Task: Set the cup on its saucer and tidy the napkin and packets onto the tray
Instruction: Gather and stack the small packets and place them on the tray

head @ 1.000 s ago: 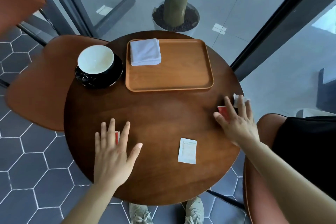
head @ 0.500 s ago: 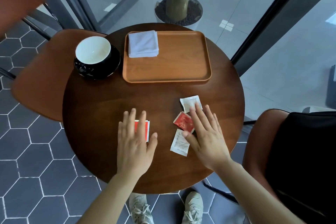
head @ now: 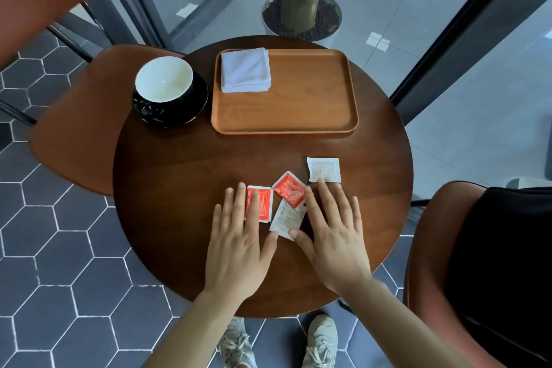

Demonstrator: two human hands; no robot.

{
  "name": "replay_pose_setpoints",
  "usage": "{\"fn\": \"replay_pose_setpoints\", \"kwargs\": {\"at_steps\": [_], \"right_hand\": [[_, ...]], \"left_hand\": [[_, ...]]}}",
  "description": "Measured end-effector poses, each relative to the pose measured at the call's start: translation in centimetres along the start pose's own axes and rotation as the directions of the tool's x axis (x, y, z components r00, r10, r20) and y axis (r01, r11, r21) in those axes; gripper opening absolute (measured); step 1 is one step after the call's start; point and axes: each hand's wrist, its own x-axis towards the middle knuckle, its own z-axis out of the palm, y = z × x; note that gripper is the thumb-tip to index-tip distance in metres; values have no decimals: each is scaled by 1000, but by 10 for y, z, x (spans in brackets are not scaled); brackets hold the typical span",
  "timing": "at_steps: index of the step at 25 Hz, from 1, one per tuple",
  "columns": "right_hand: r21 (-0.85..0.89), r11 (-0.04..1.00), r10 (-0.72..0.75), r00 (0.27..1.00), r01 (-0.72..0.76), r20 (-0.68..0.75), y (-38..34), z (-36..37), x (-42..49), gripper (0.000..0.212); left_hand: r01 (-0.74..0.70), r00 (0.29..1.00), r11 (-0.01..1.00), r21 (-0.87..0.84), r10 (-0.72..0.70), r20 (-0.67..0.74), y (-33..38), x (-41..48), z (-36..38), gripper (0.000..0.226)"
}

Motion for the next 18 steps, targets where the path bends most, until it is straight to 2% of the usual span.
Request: {"fn": "replay_pose_setpoints", "kwargs": {"at_steps": [5, 10, 11, 15, 18], "right_hand": [[-30, 999, -23, 999, 24, 47, 0, 2, 3, 72], [150, 988, 76, 978, -47, -194, 10, -13, 27, 59], [160, 986, 84, 976, -52, -201, 13, -17, 35, 58], [119, 993, 19, 996, -9, -82, 20, -20, 59, 56], [65, 997, -28, 989, 38, -143, 27, -19, 55, 40]], "left_hand": [[-89, 994, 996, 9, 89, -62, -10, -7, -2, 59], [-99, 984, 995, 22, 102, -144, -11, 14, -13, 39], [-103, 985, 994, 26, 106, -135, -12, 18, -17, 39], [-155, 984, 984, 91, 162, -73, -16, 27, -25, 48], [-255, 960, 955, 153, 269, -76, -24, 29, -27, 51]]}}
